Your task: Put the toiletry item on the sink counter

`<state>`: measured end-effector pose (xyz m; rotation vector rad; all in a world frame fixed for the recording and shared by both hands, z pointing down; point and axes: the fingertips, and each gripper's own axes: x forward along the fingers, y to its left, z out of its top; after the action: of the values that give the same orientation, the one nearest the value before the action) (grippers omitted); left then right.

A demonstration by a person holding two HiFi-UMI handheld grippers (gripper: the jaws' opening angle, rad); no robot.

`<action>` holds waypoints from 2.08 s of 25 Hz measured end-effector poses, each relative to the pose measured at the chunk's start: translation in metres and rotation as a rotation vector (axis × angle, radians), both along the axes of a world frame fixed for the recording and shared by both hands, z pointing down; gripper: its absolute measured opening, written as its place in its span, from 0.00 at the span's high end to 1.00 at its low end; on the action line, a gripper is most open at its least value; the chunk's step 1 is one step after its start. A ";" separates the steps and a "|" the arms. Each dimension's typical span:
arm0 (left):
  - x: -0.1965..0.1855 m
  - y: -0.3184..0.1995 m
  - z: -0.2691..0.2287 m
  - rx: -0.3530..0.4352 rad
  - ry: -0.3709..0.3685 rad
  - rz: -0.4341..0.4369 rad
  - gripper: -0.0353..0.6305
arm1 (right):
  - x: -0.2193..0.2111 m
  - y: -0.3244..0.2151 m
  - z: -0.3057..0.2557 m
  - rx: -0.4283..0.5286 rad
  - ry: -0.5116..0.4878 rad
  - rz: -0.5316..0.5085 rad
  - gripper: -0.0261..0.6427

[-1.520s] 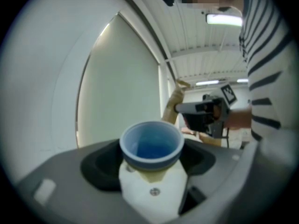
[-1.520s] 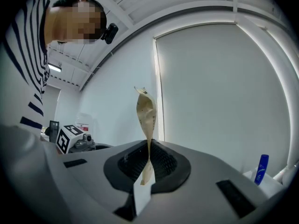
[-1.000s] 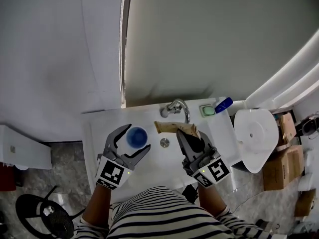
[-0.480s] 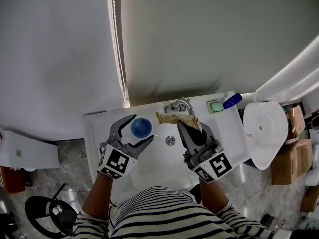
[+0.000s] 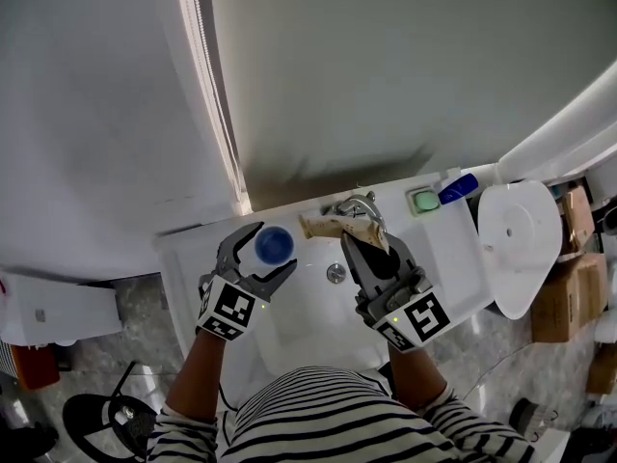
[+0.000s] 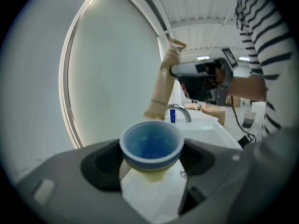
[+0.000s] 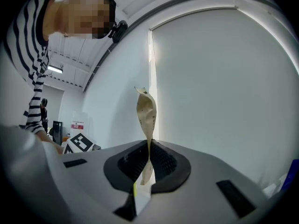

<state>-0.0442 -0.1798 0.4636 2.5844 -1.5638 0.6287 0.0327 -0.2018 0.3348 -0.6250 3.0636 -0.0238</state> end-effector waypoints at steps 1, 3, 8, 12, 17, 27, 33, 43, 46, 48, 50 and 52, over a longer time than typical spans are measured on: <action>-0.002 -0.002 0.006 -0.009 0.002 -0.002 0.39 | -0.002 -0.003 0.002 -0.004 0.003 0.001 0.94; -0.004 -0.006 0.015 -0.024 0.008 -0.005 0.39 | -0.007 -0.008 0.007 -0.011 0.010 0.002 0.94; -0.010 -0.018 0.034 -0.053 0.026 -0.009 0.39 | -0.016 -0.017 0.018 -0.029 0.029 -0.001 0.94; -0.012 -0.024 0.045 -0.064 0.032 -0.012 0.39 | -0.022 -0.022 0.027 -0.039 0.047 -0.004 0.94; -0.014 -0.031 0.060 -0.084 0.036 -0.006 0.39 | -0.029 -0.030 0.037 -0.054 0.063 -0.003 0.94; -0.018 -0.044 0.096 -0.114 0.053 -0.003 0.39 | -0.040 -0.041 0.057 -0.084 0.090 -0.005 0.94; -0.023 -0.050 0.116 -0.130 0.064 -0.012 0.39 | -0.045 -0.045 0.061 -0.088 0.102 -0.009 0.94; -0.021 -0.054 0.143 -0.139 0.074 -0.018 0.39 | -0.045 -0.043 0.064 -0.091 0.116 -0.014 0.94; -0.022 -0.054 0.147 -0.135 0.070 -0.019 0.39 | -0.045 -0.042 0.064 -0.090 0.120 -0.012 0.94; -0.022 -0.053 0.149 -0.134 0.067 -0.019 0.39 | -0.044 -0.042 0.064 -0.089 0.122 -0.012 0.94; -0.021 -0.052 0.152 -0.133 0.060 -0.017 0.39 | -0.045 -0.042 0.063 -0.088 0.123 -0.014 0.94; -0.020 -0.050 0.156 -0.129 0.053 -0.013 0.39 | -0.045 -0.041 0.063 -0.088 0.123 -0.015 0.94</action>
<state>-0.0643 -0.2299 0.6192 2.4743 -1.4721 0.6317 -0.0123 -0.2427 0.3976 -0.6302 3.2011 -0.1260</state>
